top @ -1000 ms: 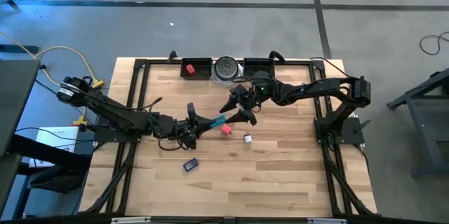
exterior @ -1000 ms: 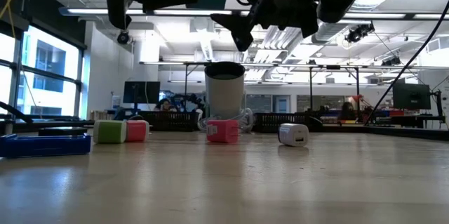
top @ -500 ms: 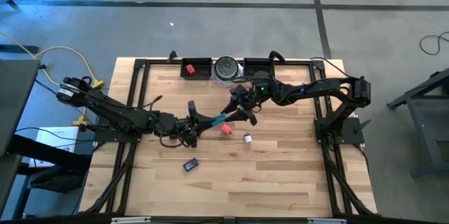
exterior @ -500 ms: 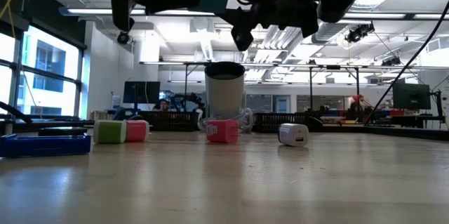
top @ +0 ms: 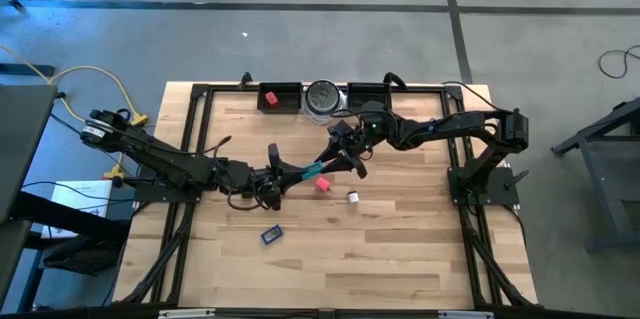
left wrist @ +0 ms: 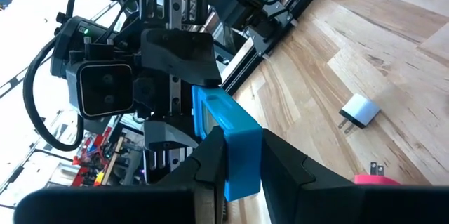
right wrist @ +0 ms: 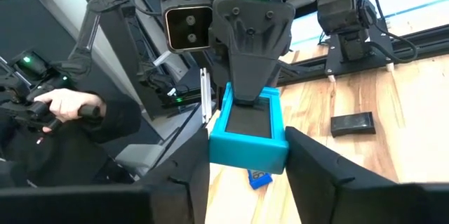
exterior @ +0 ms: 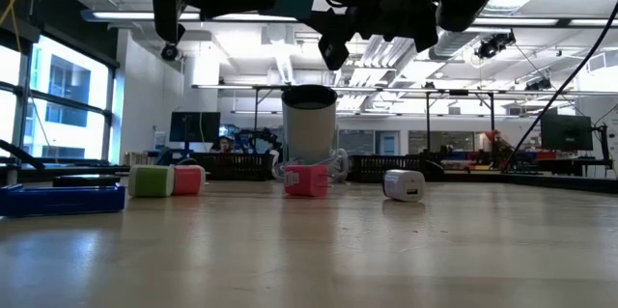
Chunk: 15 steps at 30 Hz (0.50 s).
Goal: Pick & Place Office items
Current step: Put the light blue digital clock into the right black basket
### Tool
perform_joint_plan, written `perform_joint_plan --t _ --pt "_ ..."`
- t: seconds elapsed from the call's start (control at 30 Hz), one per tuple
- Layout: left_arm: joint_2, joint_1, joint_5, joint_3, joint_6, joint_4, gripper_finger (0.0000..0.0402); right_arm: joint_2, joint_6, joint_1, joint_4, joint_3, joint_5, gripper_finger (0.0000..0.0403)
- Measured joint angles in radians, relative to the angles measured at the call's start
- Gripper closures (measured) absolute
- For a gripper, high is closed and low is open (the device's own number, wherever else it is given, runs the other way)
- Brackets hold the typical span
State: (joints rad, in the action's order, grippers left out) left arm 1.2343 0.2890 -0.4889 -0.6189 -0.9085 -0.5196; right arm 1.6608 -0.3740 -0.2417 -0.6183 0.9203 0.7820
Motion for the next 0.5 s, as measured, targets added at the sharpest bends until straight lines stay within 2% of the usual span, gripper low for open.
perform_joint_plan --t 0.5 --pt "0.000 0.000 0.014 0.000 0.025 -0.014 0.0334 0.000 0.011 0.000 -0.008 0.000 0.010 0.0263"
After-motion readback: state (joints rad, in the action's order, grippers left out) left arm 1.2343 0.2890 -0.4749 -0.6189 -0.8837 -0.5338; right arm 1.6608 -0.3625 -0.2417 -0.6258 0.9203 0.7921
